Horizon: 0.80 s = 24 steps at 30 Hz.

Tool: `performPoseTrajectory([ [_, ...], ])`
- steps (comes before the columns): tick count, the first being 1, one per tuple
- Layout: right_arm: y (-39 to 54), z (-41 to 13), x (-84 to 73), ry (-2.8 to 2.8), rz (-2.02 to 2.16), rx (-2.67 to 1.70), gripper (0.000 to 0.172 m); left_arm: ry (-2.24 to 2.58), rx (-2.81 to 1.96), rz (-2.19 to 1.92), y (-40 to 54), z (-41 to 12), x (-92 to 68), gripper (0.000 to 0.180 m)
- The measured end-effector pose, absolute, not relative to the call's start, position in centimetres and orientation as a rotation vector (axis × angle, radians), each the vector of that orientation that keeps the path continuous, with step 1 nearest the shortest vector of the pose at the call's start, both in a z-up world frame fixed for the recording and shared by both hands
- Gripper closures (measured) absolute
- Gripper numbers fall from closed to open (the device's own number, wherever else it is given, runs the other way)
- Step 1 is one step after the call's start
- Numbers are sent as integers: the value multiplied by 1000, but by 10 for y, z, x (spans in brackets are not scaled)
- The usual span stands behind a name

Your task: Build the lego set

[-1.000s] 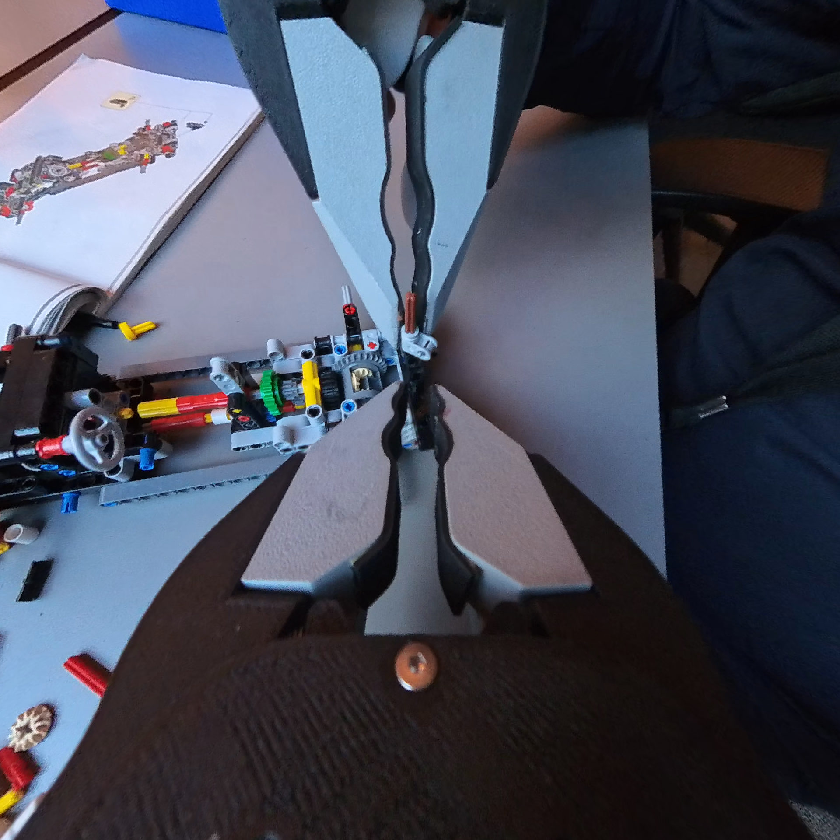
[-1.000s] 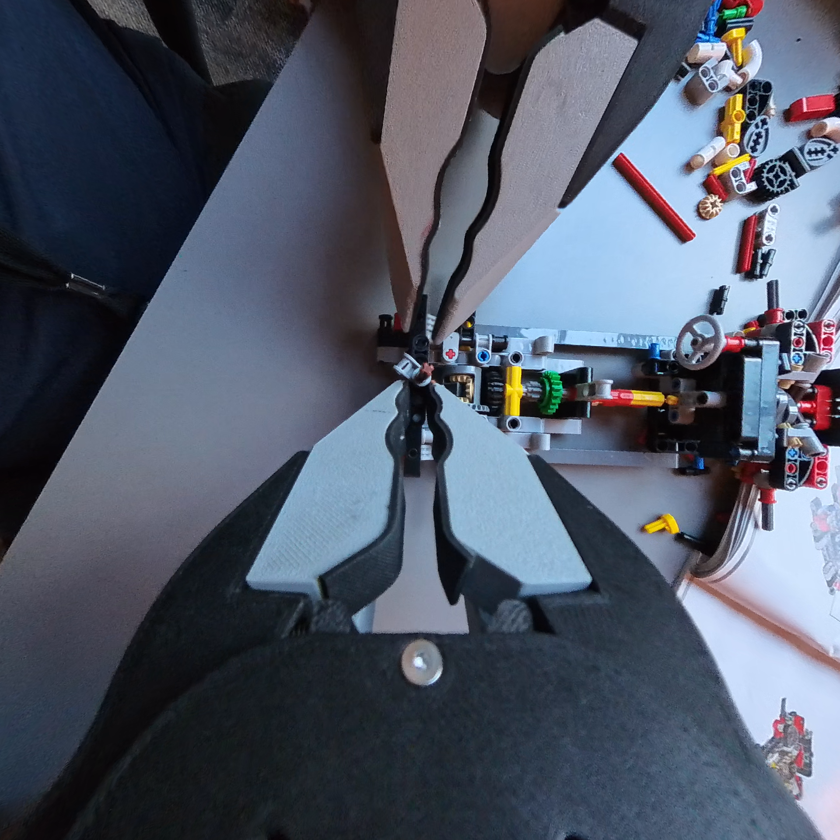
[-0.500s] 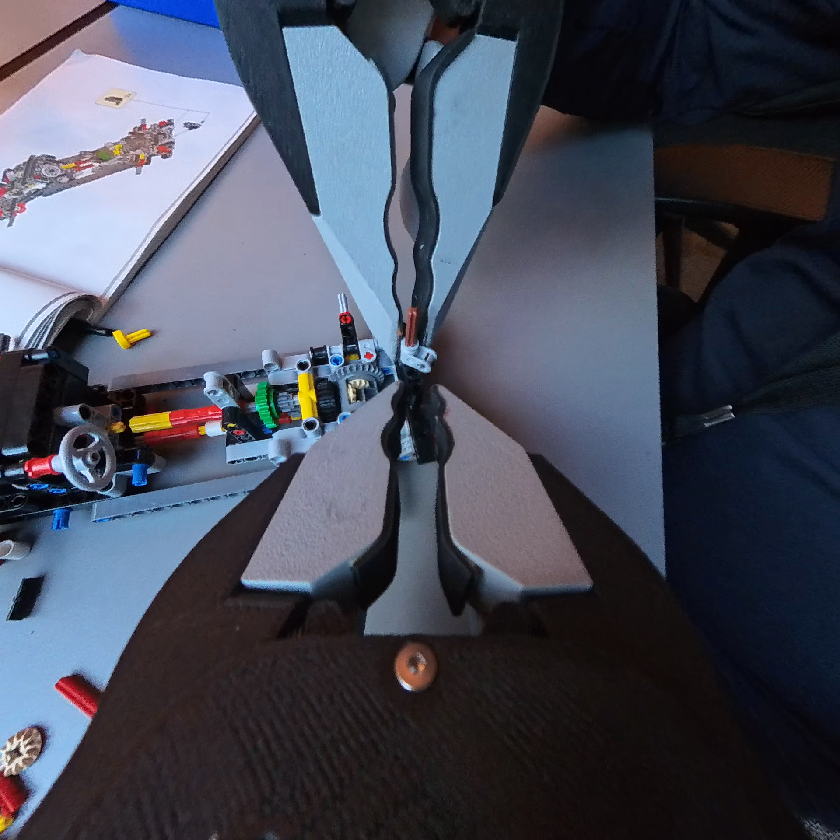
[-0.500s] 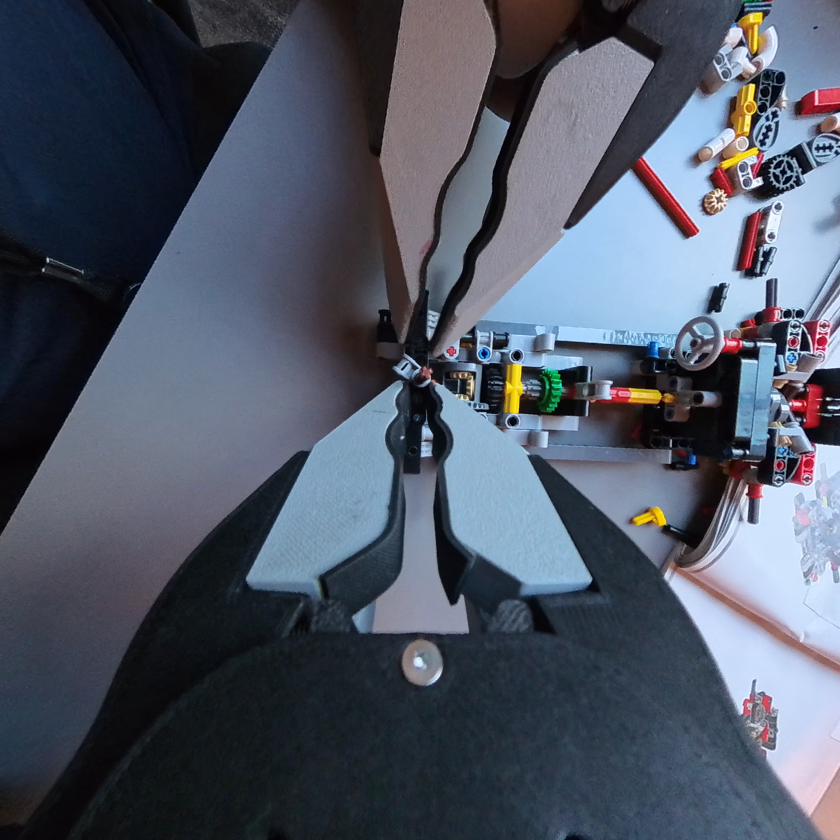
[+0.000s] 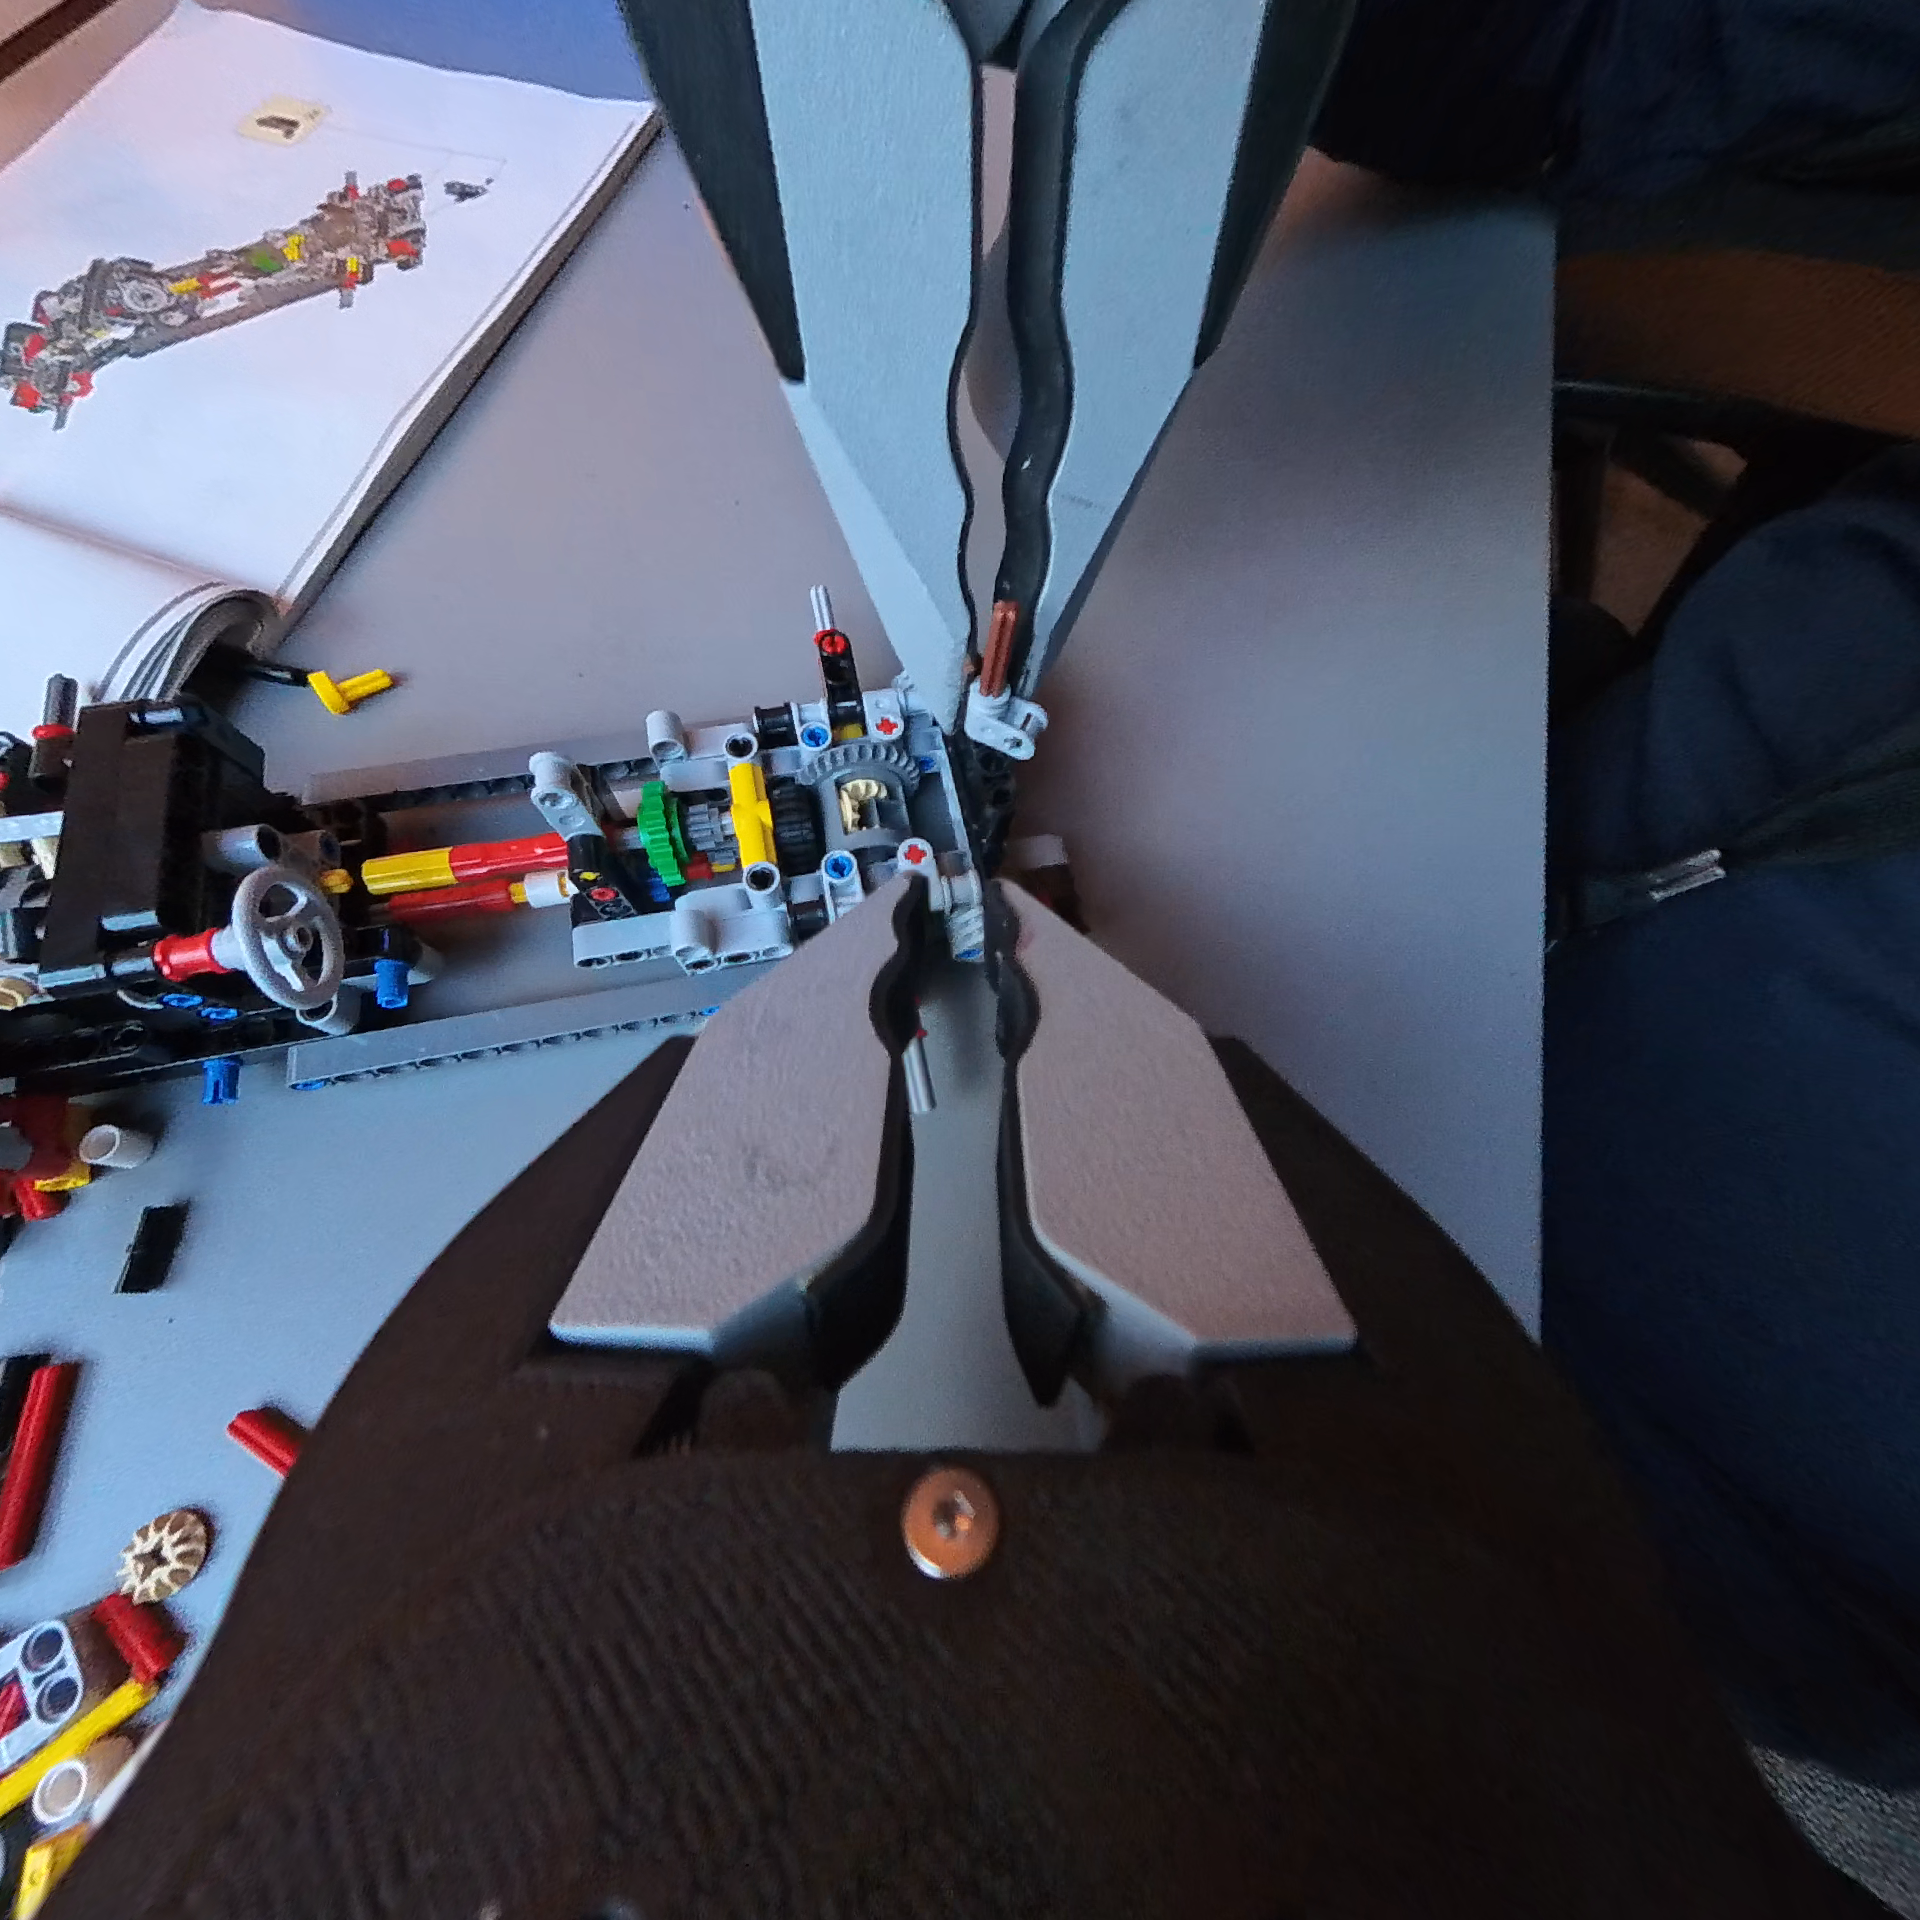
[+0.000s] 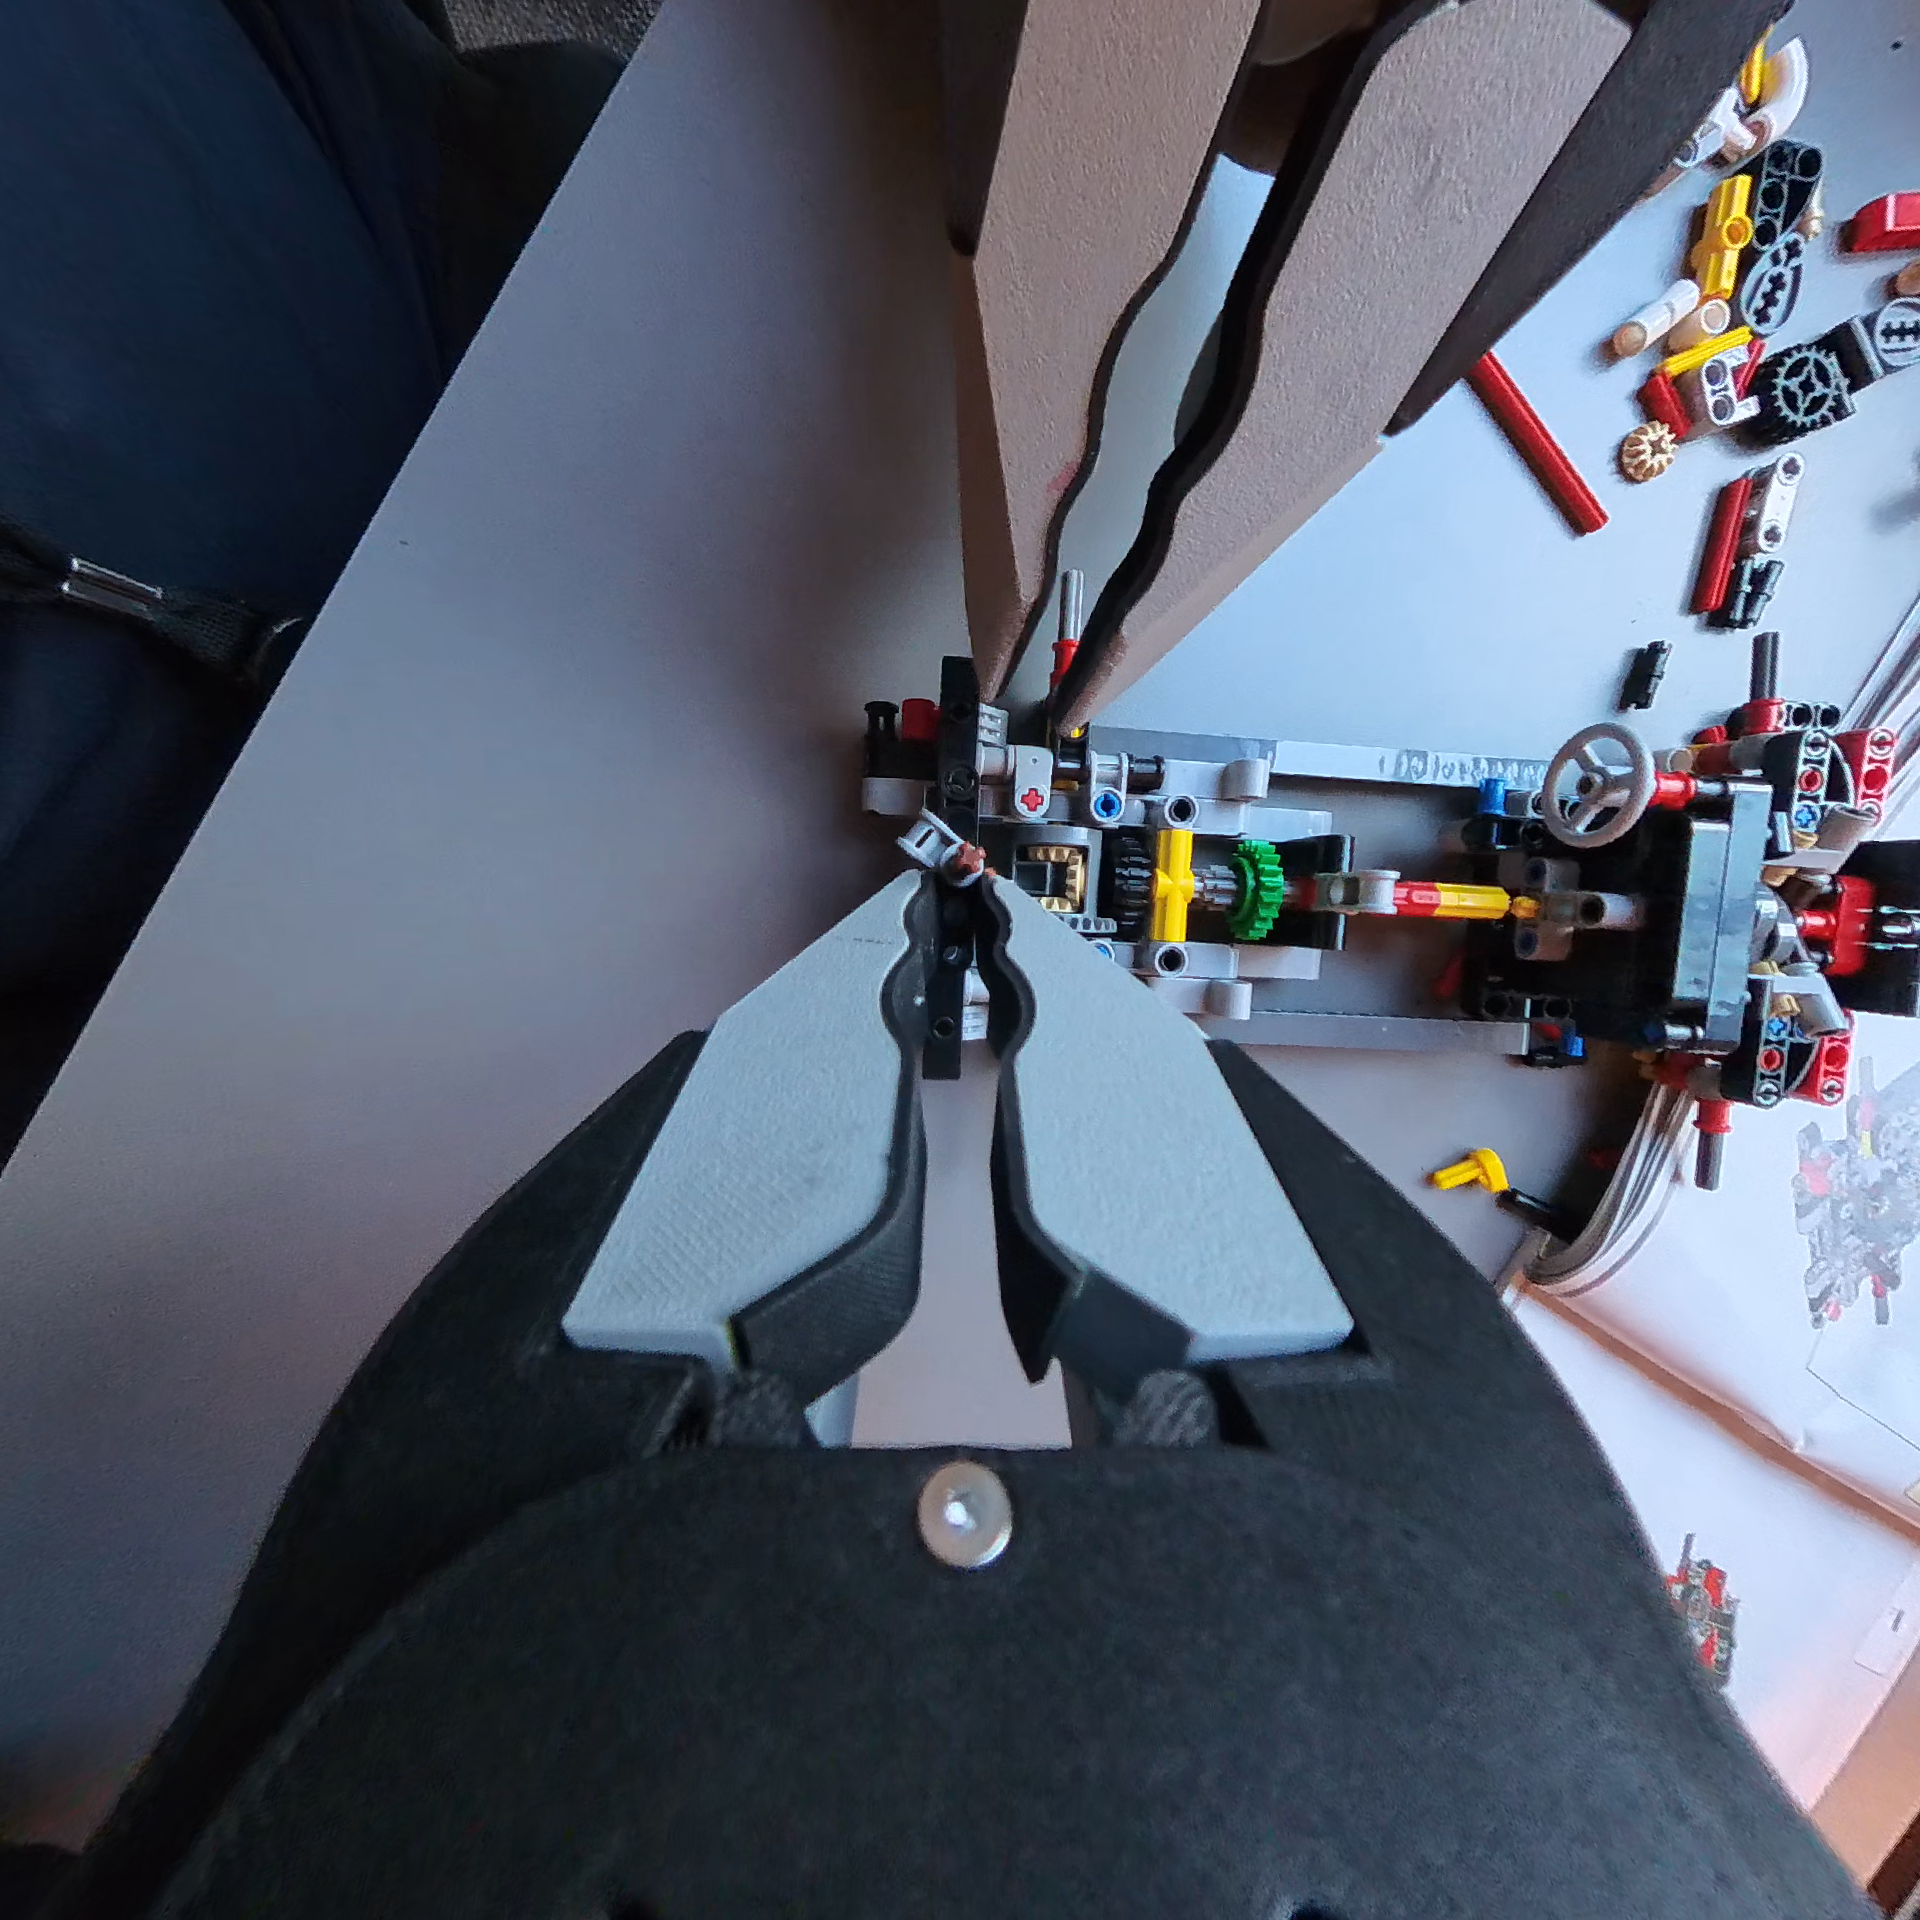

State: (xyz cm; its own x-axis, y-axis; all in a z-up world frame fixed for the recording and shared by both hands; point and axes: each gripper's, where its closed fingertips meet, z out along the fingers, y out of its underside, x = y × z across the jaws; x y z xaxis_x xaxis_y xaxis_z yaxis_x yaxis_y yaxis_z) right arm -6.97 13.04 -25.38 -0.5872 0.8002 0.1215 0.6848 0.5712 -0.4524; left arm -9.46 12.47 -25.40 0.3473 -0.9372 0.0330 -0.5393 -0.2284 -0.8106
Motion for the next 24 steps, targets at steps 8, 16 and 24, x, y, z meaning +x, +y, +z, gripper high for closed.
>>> performPoseTrajectory([
  [8, 131, -254, -67, -2501, 503, -1202, 168, 1301, -1895, -715, 119, -256, -87, 163],
  [16, 131, -254, -67, -2513, 425, -1176, 168, 1340, -1863, -580, 123, -259, -81, 169],
  [24, 131, -254, -68, -2518, 464, -1196, 168, 1333, -1869, -596, 124, -256, -72, 175],
])
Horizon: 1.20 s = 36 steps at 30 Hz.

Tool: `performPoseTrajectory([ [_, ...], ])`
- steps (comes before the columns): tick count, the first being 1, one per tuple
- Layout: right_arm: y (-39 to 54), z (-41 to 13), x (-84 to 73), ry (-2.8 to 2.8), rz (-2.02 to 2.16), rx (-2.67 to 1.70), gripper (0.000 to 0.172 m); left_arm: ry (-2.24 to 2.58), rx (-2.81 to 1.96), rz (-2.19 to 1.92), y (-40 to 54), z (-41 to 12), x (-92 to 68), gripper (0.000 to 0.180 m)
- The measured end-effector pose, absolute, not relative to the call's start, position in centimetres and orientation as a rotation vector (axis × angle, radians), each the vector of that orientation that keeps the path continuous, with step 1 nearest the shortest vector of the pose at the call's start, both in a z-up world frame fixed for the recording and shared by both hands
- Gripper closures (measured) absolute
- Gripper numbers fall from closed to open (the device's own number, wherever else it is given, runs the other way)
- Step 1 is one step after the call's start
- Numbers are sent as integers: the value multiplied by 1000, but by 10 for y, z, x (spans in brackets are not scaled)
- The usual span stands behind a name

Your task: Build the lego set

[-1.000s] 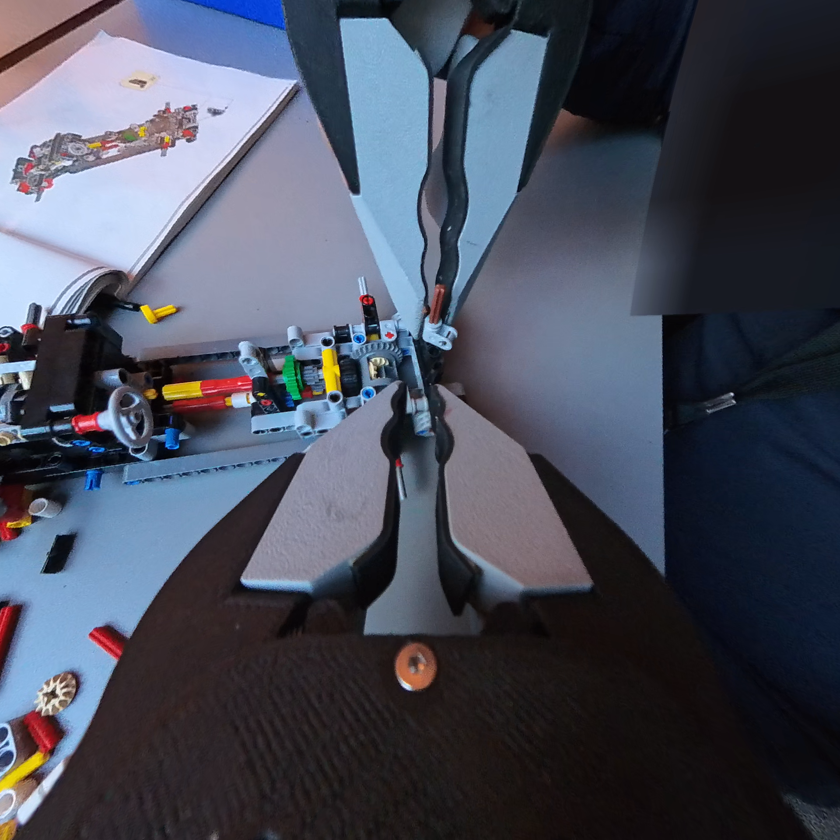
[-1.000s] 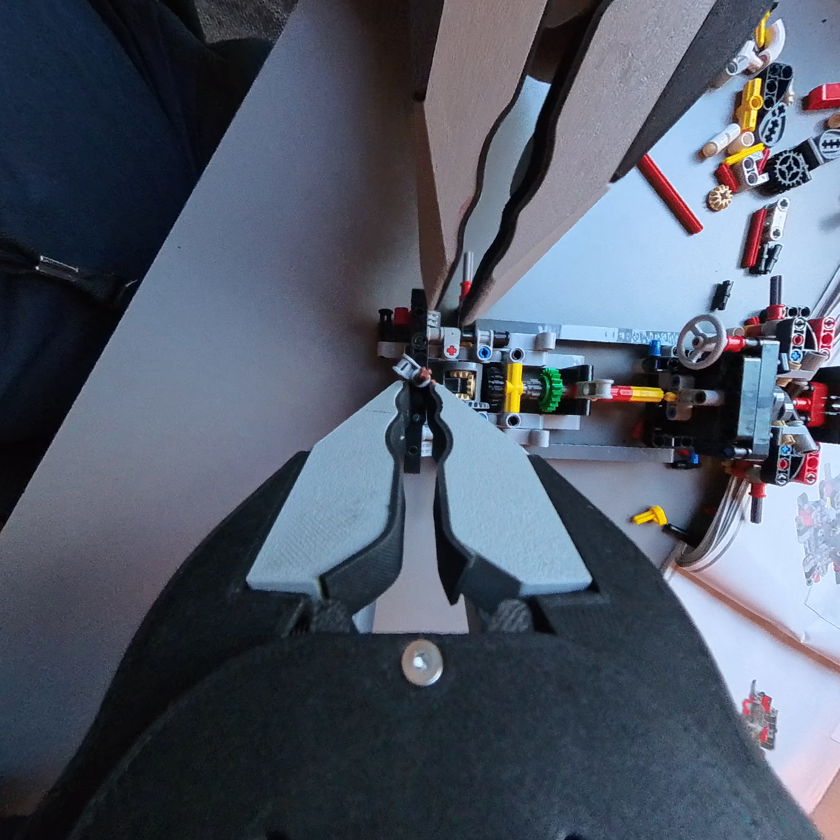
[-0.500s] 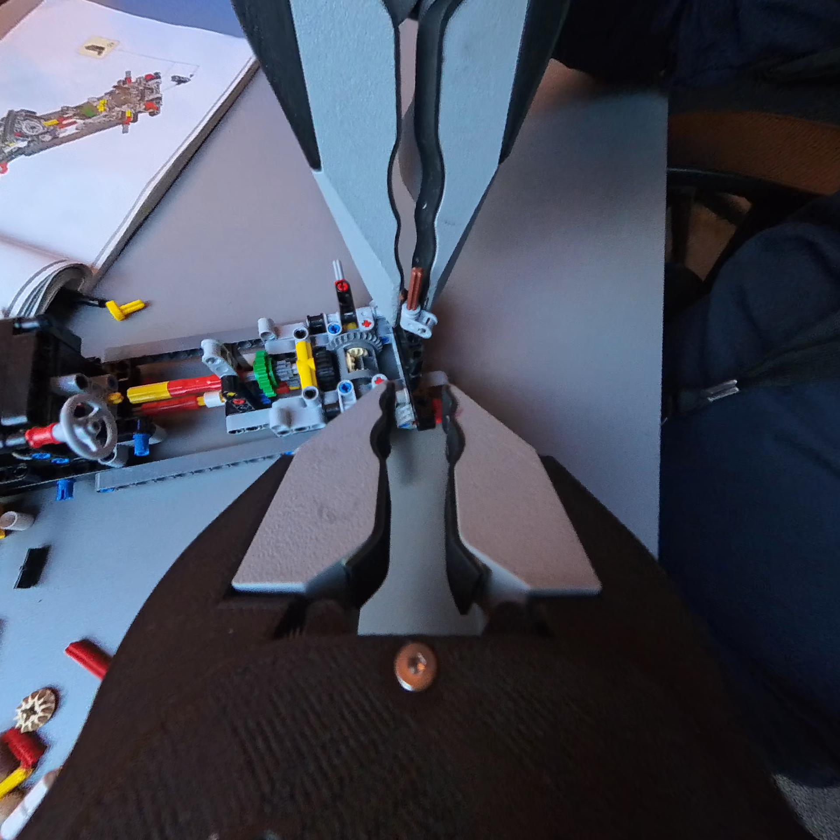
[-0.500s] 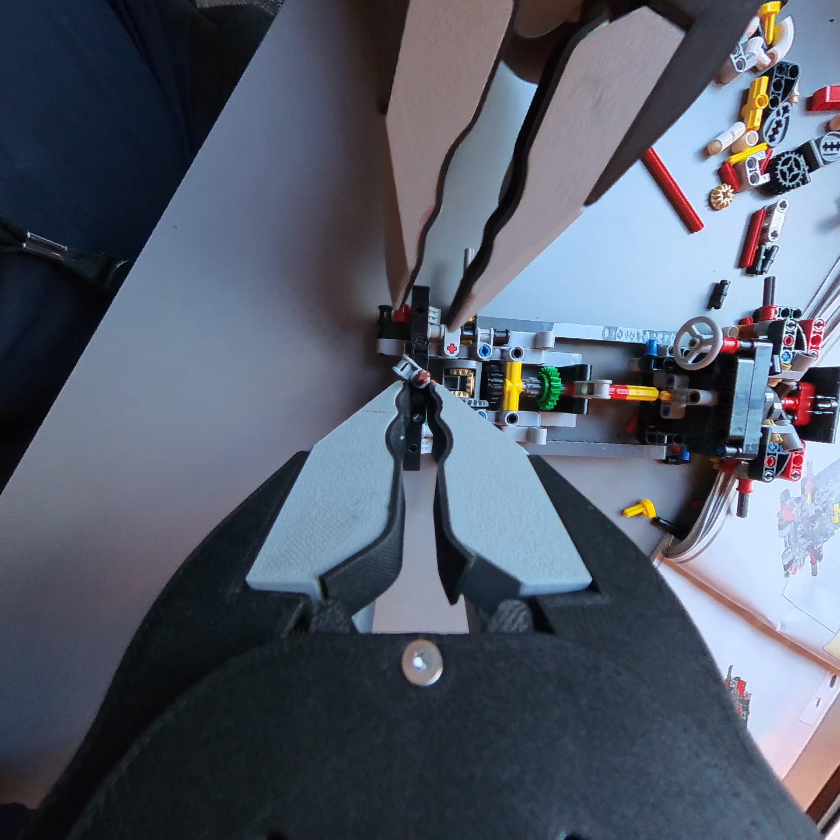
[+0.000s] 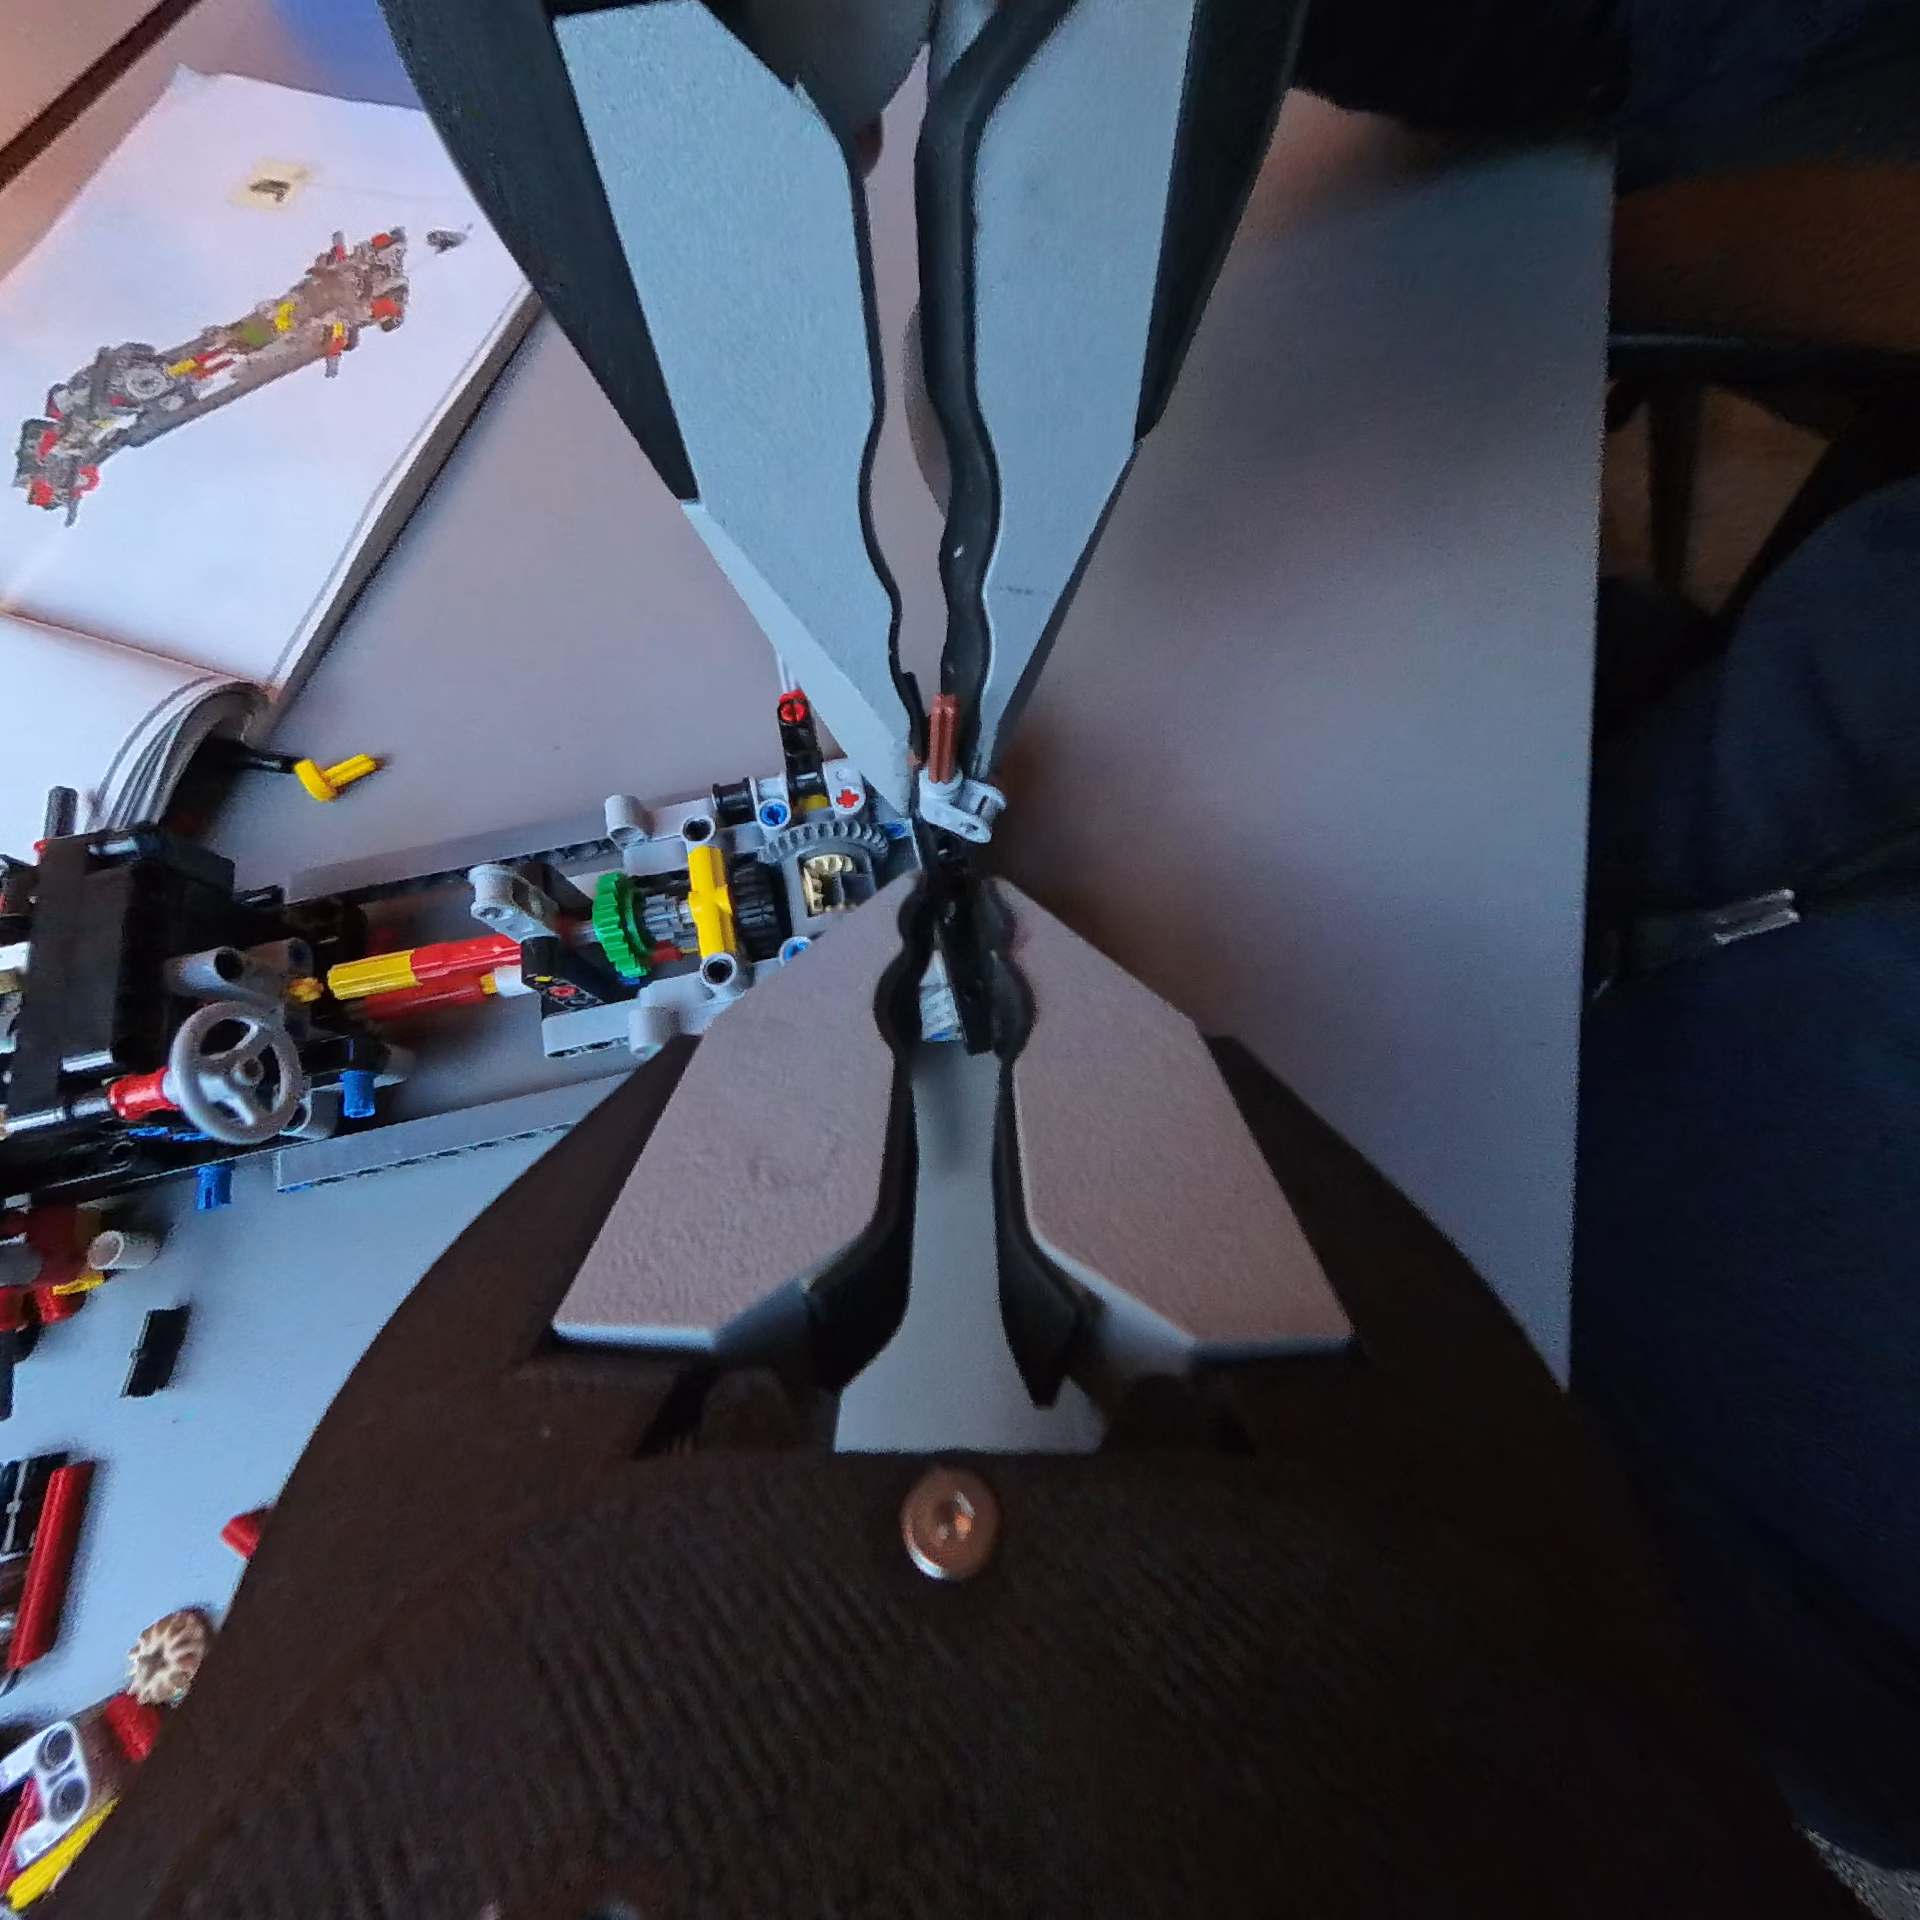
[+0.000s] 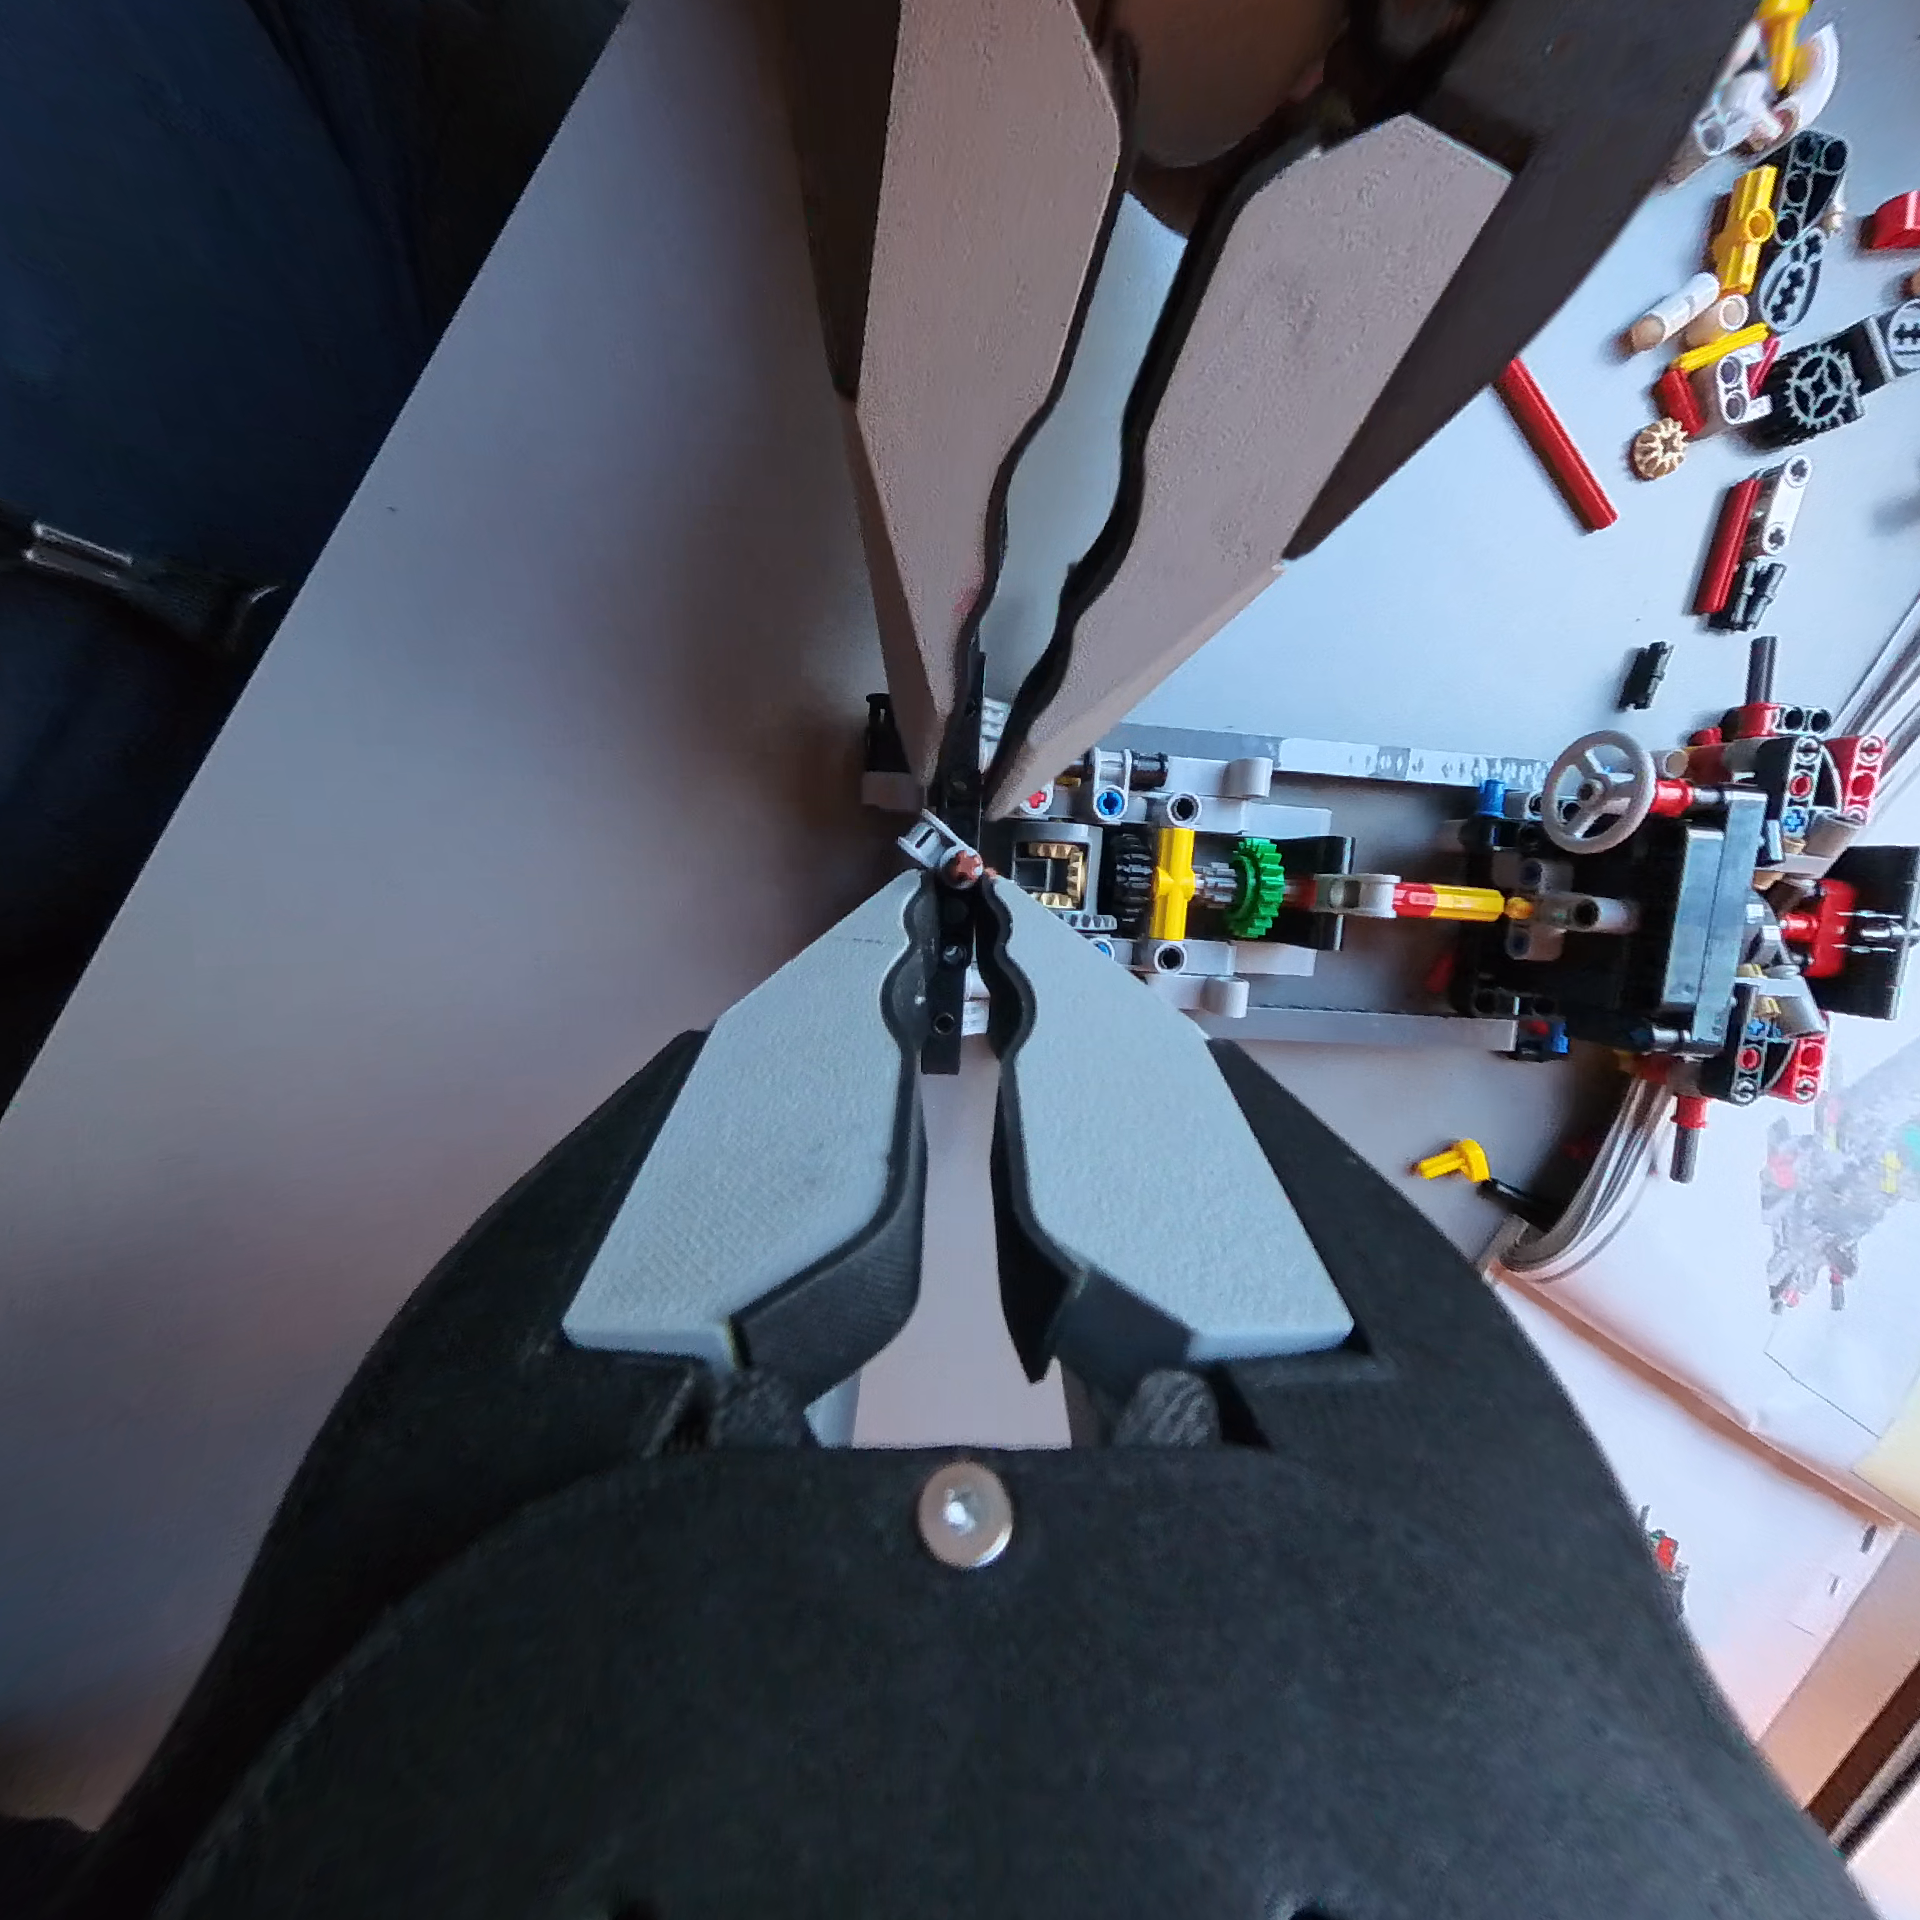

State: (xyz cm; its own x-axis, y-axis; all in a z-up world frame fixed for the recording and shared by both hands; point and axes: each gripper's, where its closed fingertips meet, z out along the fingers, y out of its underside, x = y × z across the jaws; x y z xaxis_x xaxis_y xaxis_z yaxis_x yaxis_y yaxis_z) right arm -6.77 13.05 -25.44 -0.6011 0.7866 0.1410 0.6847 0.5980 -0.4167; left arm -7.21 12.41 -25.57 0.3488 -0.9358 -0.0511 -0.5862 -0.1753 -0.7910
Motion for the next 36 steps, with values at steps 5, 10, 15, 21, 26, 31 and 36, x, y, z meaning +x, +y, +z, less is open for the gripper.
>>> performPoseTrajectory([
  [5, 132, -255, -68, -2536, 447, -1189, 168, 1348, -1841, -543, 125, -257, -73, 175],
  [10, 131, -260, -68, -2563, 375, -1137, 168, 1310, -1828, -509, 126, -264, -73, 175],
  [15, 141, -258, -73, -2533, 361, -1180, 168, 1242, -1851, -541, 135, -263, -76, 175],
  [21, 162, -250, -67, -2387, 396, -1117, 149, 1240, -1873, -595, 137, -261, -81, 175],
  [26, 156, -242, -55, -2350, 680, -1199, 160, 1217, -1893, -652, 136, -261, -81, 175],
  [31, 152, -255, -63, -2374, 602, -1138, 158, 1222, -1908, -616, 137, -261, -81, 175],
  [36, 150, -259, -67, -2372, 634, -1098, 169, 1238, -1927, -582, 136, -261, -82, 175],
])
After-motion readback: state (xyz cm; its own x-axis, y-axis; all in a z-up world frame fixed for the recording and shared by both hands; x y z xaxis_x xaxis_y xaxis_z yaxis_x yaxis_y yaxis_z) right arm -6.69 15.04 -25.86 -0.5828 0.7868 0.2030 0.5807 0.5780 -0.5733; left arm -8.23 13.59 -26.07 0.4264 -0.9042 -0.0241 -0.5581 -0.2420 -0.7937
